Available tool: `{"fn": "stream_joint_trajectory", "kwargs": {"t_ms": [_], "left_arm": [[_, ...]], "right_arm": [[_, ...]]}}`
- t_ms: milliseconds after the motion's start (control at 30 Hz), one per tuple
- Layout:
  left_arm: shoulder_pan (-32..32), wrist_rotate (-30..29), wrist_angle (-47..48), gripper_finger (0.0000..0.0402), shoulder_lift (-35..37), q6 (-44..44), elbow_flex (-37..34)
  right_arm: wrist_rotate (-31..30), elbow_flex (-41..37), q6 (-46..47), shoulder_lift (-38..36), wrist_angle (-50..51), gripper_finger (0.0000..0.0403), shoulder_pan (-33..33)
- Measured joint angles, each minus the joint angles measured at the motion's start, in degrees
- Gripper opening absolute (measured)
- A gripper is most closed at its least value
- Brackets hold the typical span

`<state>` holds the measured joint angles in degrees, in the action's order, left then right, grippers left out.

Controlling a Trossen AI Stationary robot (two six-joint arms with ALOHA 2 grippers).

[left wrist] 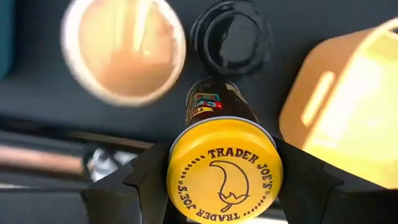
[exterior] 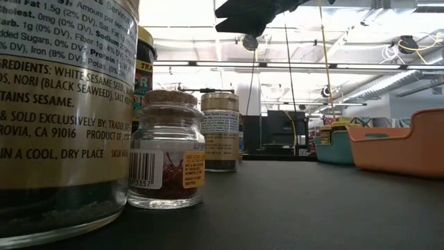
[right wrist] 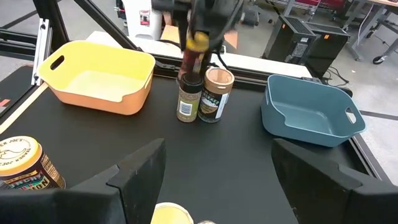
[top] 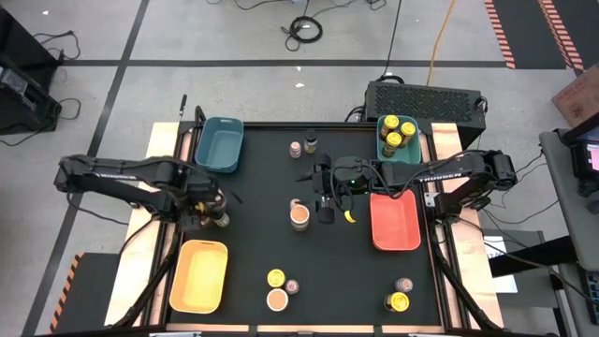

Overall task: Sort spices by type
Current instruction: Move the yellow spice bottle to the center of the table

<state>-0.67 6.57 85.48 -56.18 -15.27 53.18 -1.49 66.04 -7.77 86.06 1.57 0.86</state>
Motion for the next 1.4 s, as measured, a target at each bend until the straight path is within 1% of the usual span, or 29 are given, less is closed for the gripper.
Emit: {"fn": "stream_joint_trajectory", "kwargs": {"t_ms": [100, 200, 267, 367, 467, 567, 767, 933, 1033, 1167, 1233, 1400], "left_arm": [[0.0, -0.7, 3.9, 0.0232, -0.1, -0.9, 7.9], [0.0, -1.6, 3.3, 0.0232, -0.4, -0.4, 16.1], [0.0, -4.0, 2.4, 0.0232, -1.7, 1.2, 21.4], [0.4, -7.0, 3.1, 0.0232, -5.5, 4.1, 28.2], [1.2, -7.3, 4.0, 0.0232, -10.5, 7.9, 33.2], [2.1, -7.5, 3.4, 0.0232, -15.0, 14.4, 36.4], [5.4, -11.4, 1.7, 0.0232, -25.6, 26.6, 37.7], [9.8, -11.5, -7.4, 0.0232, -33.1, 38.9, 37.7], [13.5, -11.3, -12.2, 0.0232, -36.5, 44.3, 37.7], [18.8, -9.1, -17.2, 0.0232, -40.8, 47.3, 37.8], [20.8, -7.2, -18.6, 0.0232, -42.8, 47.5, 37.8], [22.8, -5.1, -19.3, 0.0246, -47.5, 47.6, 37.8]], "right_arm": [[0.0, 0.0, 0.0, 0.0, 0.0, 0.0286, 0.0], [0.0, 0.0, 0.0, 0.0, 0.0, 0.0286, 0.0], [0.0, 0.0, 0.0, 0.0, 0.0, 0.0286, 0.0], [0.0, 0.0, 0.6, 0.0, 0.3, 0.0286, 0.0], [0.1, 0.0, 1.1, 0.0, 0.8, 0.0286, 0.0], [0.1, 0.0, 2.0, 0.0, 1.4, 0.0286, 0.0], [0.0, 0.0, 4.1, -0.4, 4.4, 0.0286, 0.0], [-2.9, -0.1, 6.1, -2.0, 11.1, 0.0286, 0.0], [-4.4, -0.1, 7.5, -3.0, 16.0, 0.0286, 0.0], [-4.8, -0.1, 7.7, -4.6, 20.4, 0.0286, 0.0], [-6.6, -0.1, 7.8, -5.2, 21.9, 0.0286, 0.0], [-9.3, -3.1, 6.8, -6.6, 19.4, 0.0286, 0.1]]}}
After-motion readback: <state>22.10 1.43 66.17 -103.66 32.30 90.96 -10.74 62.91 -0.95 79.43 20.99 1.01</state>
